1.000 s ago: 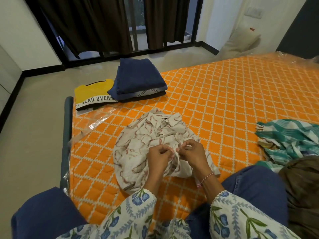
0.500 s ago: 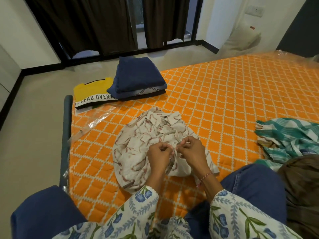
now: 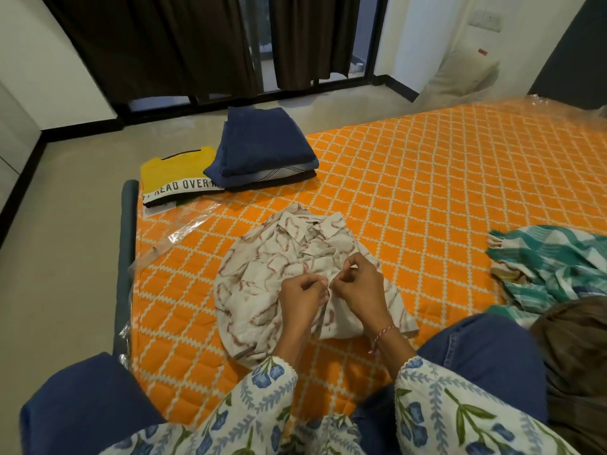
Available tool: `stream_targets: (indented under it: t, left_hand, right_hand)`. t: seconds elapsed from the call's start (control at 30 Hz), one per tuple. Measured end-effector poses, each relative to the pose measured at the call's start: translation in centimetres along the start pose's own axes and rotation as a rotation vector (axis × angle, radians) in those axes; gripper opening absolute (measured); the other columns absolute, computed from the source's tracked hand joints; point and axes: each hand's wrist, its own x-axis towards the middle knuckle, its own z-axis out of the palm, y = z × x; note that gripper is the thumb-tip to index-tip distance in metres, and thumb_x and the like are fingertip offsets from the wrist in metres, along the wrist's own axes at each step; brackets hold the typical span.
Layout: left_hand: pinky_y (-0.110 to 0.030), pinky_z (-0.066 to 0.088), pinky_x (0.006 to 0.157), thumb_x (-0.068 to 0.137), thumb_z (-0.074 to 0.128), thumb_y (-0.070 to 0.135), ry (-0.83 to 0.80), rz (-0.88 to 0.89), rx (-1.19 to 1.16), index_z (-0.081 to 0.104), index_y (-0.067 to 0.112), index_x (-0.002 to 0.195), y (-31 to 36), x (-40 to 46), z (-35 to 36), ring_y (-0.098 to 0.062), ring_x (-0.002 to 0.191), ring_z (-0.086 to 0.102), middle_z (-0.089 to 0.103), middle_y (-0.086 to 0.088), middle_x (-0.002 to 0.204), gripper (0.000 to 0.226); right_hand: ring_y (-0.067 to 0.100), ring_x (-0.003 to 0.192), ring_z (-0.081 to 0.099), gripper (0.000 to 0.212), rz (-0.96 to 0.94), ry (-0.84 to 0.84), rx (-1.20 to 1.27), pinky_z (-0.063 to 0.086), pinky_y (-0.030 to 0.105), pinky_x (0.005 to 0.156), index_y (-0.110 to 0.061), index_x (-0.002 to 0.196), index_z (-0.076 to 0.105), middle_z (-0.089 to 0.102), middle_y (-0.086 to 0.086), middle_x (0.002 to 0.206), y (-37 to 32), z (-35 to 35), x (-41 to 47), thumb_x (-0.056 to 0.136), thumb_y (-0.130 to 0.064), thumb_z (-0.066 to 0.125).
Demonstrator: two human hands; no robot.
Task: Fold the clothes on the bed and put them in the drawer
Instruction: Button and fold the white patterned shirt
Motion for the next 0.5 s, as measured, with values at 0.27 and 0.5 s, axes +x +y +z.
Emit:
stream_targets:
  t: [0.27,0.5]
  left_hand:
    - [-0.028,0.054,0.056,0.081,0.068,0.002,-0.023,-0.074,0.033,0.071,0.005,0.074,0.6,0.2,0.1,-0.015,0.051,0.059,0.062,-0.005,0.056,0.008]
    - [-0.024,0.051,0.051,0.079,0.065,0.002,-0.066,-0.122,0.118,0.069,0.009,0.067,0.6,0.4,0.3,-0.007,0.042,0.054,0.06,-0.002,0.052,0.014]
  right_hand:
    - [0.021,0.059,0.054,0.025,-0.196,0.036,-0.189,0.042,0.041,0.05,-0.013,0.085,0.043,0.052,0.0,0.064,0.2,1.0,-1.1,0.079,0.004,0.061]
    - [0.027,0.063,0.057,0.032,-0.155,0.054,-0.16,0.047,0.047,0.053,-0.014,0.092,0.041,0.059,0.011,0.071,0.6,1.2,-1.6,0.076,0.009,0.058]
